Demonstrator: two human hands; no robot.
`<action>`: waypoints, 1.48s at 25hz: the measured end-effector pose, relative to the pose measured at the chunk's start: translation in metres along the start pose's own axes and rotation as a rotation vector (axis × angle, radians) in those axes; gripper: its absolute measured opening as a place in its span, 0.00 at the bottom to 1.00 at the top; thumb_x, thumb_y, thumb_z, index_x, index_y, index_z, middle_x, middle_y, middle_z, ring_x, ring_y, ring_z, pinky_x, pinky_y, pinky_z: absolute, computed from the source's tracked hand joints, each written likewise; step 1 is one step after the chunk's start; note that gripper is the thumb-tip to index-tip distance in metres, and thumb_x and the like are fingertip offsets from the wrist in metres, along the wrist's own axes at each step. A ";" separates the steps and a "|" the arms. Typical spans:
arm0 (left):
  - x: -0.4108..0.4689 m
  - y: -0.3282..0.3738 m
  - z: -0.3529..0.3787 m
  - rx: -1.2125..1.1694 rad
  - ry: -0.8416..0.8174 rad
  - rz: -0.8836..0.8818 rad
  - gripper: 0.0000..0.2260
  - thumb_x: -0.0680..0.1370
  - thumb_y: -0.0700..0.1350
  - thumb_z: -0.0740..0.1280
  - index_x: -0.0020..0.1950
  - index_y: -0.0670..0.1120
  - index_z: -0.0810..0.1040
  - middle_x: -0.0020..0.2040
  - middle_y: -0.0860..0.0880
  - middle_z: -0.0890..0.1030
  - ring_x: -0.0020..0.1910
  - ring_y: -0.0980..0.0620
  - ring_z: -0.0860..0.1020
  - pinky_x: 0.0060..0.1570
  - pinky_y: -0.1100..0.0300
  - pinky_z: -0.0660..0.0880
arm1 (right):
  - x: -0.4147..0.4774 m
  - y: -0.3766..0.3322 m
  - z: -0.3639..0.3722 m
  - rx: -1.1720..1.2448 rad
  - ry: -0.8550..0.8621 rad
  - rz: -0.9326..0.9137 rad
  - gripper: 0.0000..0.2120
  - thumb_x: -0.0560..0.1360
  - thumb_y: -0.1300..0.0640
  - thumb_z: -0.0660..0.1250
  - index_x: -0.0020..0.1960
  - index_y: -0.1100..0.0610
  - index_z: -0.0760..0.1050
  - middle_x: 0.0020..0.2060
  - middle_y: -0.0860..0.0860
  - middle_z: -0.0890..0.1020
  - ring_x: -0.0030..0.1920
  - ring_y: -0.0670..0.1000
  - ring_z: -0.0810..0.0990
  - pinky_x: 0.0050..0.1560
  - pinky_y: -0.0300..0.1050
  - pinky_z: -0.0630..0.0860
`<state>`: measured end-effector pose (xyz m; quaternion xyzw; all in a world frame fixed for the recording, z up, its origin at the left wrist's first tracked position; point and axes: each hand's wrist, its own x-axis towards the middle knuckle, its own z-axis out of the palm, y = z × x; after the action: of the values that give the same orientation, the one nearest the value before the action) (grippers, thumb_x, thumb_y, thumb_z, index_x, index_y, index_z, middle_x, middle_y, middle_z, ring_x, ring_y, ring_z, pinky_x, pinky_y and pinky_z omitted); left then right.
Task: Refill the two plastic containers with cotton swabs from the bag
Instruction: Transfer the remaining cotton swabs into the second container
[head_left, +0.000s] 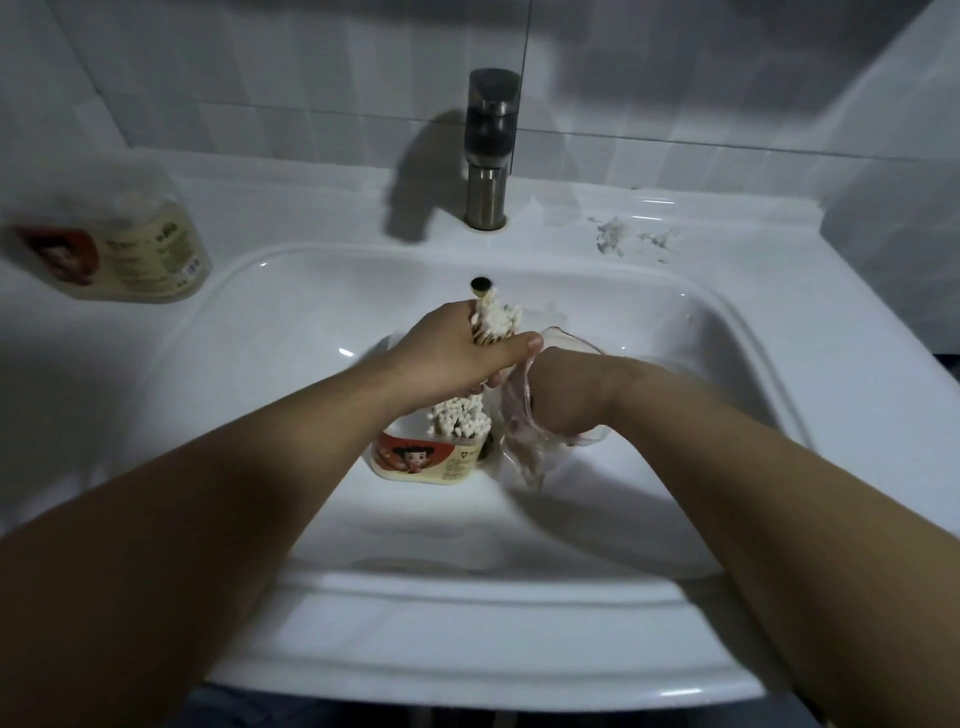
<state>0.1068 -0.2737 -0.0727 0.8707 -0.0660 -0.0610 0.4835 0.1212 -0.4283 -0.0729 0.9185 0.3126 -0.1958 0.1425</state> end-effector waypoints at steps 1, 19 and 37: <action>0.000 0.000 0.001 0.026 -0.001 0.000 0.13 0.76 0.57 0.73 0.45 0.47 0.81 0.34 0.50 0.84 0.34 0.54 0.82 0.41 0.56 0.79 | 0.004 0.003 0.001 0.072 -0.017 0.017 0.09 0.78 0.62 0.65 0.52 0.62 0.82 0.47 0.54 0.83 0.48 0.53 0.80 0.49 0.46 0.76; 0.001 0.000 0.003 0.189 0.043 -0.020 0.05 0.76 0.48 0.72 0.43 0.50 0.77 0.37 0.52 0.84 0.36 0.54 0.83 0.46 0.52 0.80 | -0.007 -0.007 -0.007 0.130 -0.040 0.019 0.17 0.78 0.62 0.62 0.32 0.54 0.65 0.31 0.49 0.70 0.40 0.53 0.74 0.43 0.46 0.71; 0.005 -0.002 -0.001 0.386 0.043 -0.006 0.08 0.75 0.47 0.70 0.38 0.51 0.74 0.37 0.52 0.80 0.38 0.55 0.78 0.34 0.59 0.69 | -0.024 0.014 -0.025 0.452 0.254 0.107 0.15 0.77 0.65 0.64 0.53 0.48 0.83 0.45 0.45 0.82 0.42 0.45 0.80 0.42 0.36 0.76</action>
<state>0.1124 -0.2724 -0.0742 0.9485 -0.0635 -0.0298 0.3089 0.1196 -0.4412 -0.0379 0.9595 0.2271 -0.1360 -0.0967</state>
